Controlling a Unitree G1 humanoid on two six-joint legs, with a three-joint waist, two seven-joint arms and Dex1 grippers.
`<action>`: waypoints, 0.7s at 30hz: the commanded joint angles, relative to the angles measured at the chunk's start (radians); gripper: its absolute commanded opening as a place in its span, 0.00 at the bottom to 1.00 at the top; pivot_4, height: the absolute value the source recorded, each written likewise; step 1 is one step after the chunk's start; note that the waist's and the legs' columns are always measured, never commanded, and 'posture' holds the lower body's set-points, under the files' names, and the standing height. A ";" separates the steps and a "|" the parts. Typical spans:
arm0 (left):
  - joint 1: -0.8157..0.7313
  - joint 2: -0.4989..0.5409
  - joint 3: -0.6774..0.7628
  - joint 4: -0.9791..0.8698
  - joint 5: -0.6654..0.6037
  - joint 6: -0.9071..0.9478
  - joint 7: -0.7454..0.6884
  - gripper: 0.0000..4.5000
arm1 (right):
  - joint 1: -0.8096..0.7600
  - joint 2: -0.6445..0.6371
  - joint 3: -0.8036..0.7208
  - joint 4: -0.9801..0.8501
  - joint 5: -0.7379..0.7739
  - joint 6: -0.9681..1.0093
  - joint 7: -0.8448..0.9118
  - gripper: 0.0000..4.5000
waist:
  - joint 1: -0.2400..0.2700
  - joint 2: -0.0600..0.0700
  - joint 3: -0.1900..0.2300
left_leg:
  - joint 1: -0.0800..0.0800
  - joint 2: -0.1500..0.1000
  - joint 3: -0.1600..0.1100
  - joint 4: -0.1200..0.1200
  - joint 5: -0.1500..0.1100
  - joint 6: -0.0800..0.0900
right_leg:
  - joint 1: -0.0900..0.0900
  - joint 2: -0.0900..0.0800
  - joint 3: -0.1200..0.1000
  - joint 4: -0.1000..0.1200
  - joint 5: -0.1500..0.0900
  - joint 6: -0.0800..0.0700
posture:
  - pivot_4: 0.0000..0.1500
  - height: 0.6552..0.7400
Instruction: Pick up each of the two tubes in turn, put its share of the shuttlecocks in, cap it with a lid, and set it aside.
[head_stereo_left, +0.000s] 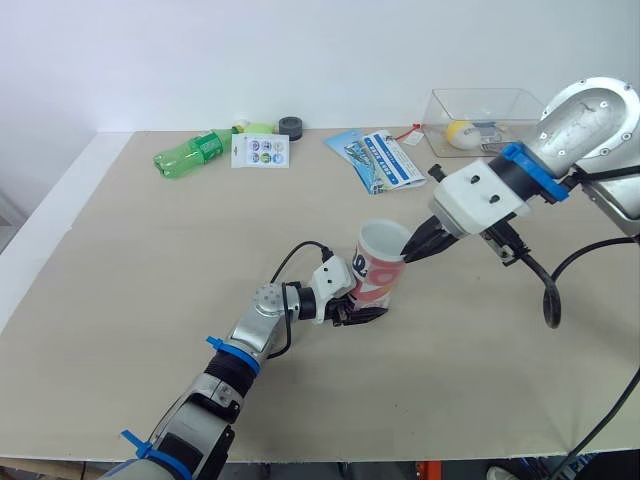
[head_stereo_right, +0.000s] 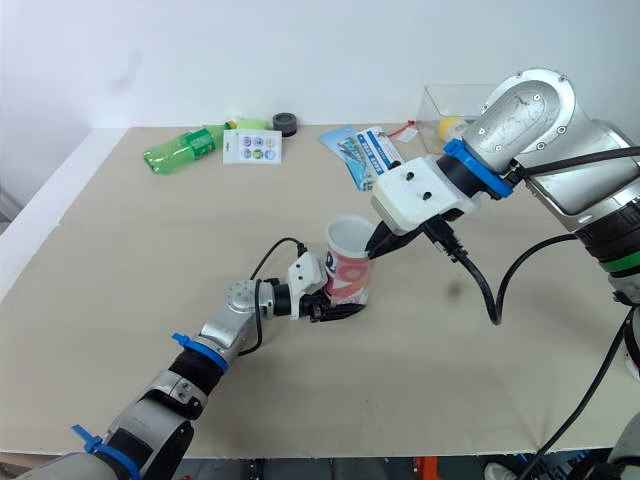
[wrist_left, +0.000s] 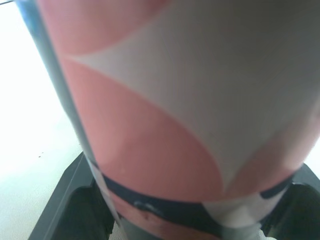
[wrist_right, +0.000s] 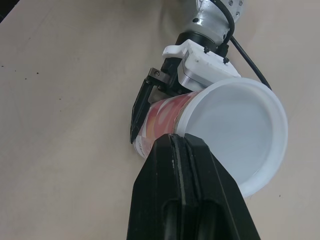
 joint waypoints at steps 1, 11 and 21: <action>0.043 0.008 -0.023 0.032 0.011 0.028 -0.018 0.66 | -0.015 -0.030 0.015 0.005 -0.021 0.001 0.040 0.01 | 0.000 0.000 0.000 | 0.000 0.000 0.000 0.000 0.000 0.000 | 0.000 0.000 0.000 0.000 0.000 0.000 | 1.00 1.00; 0.045 0.013 -0.020 0.026 0.009 0.041 -0.023 0.66 | -0.009 -0.024 0.003 -0.004 0.011 0.046 0.040 0.39 | 0.000 0.000 0.000 | 0.000 0.000 0.000 0.000 0.000 0.000 | 0.000 0.000 0.000 0.000 0.000 0.000 | 1.00 1.00; 0.056 0.018 -0.018 0.008 0.002 0.053 -0.032 0.66 | 0.013 0.004 -0.211 0.065 0.178 0.304 0.040 0.49 | 0.000 0.000 0.000 | 0.000 0.000 0.000 -0.001 -0.001 0.000 | -0.001 0.000 0.000 0.000 -0.001 -0.001 | 1.00 1.00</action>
